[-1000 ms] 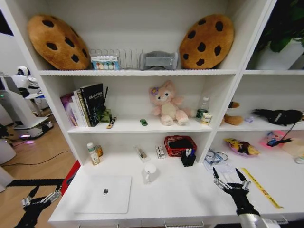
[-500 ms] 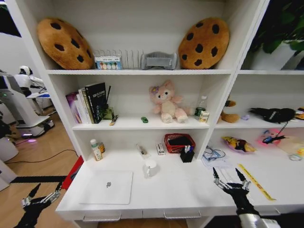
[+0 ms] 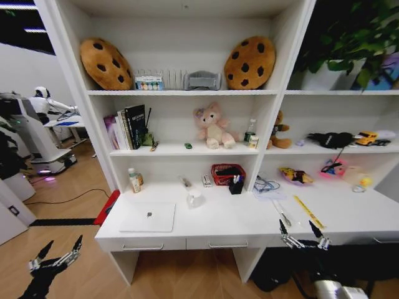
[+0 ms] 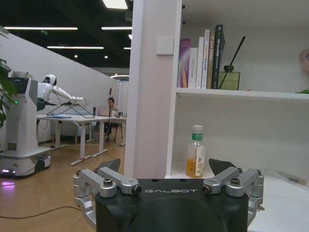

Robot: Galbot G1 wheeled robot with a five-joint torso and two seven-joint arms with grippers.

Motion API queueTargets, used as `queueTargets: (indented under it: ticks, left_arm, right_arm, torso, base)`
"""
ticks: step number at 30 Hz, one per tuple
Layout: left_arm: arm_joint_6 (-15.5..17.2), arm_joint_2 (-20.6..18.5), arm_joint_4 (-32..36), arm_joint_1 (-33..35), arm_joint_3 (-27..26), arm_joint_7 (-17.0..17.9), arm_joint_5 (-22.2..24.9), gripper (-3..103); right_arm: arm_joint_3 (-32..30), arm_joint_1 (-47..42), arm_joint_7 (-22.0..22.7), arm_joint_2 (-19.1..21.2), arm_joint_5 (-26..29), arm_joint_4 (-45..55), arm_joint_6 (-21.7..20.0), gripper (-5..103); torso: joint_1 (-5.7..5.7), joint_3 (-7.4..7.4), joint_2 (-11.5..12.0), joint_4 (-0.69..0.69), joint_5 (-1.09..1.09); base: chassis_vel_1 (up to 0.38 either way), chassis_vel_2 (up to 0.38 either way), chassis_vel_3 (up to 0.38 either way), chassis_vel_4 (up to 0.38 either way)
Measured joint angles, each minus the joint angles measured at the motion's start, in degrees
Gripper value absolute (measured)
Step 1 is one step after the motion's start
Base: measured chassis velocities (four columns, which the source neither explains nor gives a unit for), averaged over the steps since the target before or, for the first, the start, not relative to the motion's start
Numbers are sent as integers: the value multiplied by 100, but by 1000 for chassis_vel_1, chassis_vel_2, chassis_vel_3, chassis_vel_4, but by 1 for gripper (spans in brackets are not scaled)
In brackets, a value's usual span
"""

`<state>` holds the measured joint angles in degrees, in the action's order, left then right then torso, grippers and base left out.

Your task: Organize the objects on the table.

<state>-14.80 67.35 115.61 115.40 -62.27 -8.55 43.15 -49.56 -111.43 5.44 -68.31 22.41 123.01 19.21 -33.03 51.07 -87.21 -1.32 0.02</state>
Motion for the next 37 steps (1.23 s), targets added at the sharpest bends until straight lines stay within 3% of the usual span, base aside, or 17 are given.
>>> queueTargets:
  ticks: [3,6,9,11,12,13,14,17,21,37]
  left_arm:
    - [0,0,-1,0,-1,3,0,100]
    - [0,0,0,1,0,0,0,100]
    - [0,0,-1,1,1,0,0,100]
    - [0,1,0,1,1,2,0,100]
    - [0,-1,2,0,0,0,0,100]
    - [0,-1,2,0,0,0,0,100]
    - [0,0,-1,1,1,4,0,100]
    - [-1,0,-1,2,-2,3,0,100]
    - [0,0,-1,0,1,1,0,100]
    - [-1,0,1,1,1,0,0,100]
  right_arm:
    - [0,-2,0,0,0,0,0,100]
    - [0,-1,0,0,0,0,0,100]
    - [0,-2,0,0,0,0,0,100]
    - [-1,-1,0,0,-1,0,0,100]
    - [0,-5,0,-1,1,-1,0,100]
    - [0,-5,0,-1,1,-1,0,100]
    - [0,-1,0,0,-1,1,0,100]
    - [0,-2,0,0,0,2,1,100]
    - [0,-4,0,0,0,2,0,100]
    - [0,0,0,0,0,1,1,100]
  torso:
    - [0,0,0,1,-9]
    - [0,1,0,2,3]
    - [2,-1,0,2,-8]
    - [4,-1,-3,3,0]
    - [0,1,0,-6,4]
    - [0,1,0,-6,4]
    - [0,1,0,5,-11]
    - [3,-1,-2,3,5]
    - [2,0,-1,-2,-5]
    - [-1,1,0,1,-3]
  base:
    - [365,-368,-365,370]
    - [375,-365,-365,369]
    - [364,-352,-367,351]
    - [364,-340,-355,306]
    - [317,-323,-281,338]
    - [317,-323,-281,338]
    - [215,-297,-281,232]
    - [147,-35,-159,151]
    - [15,-25,-67,34]
    - [-20,11,18,-9]
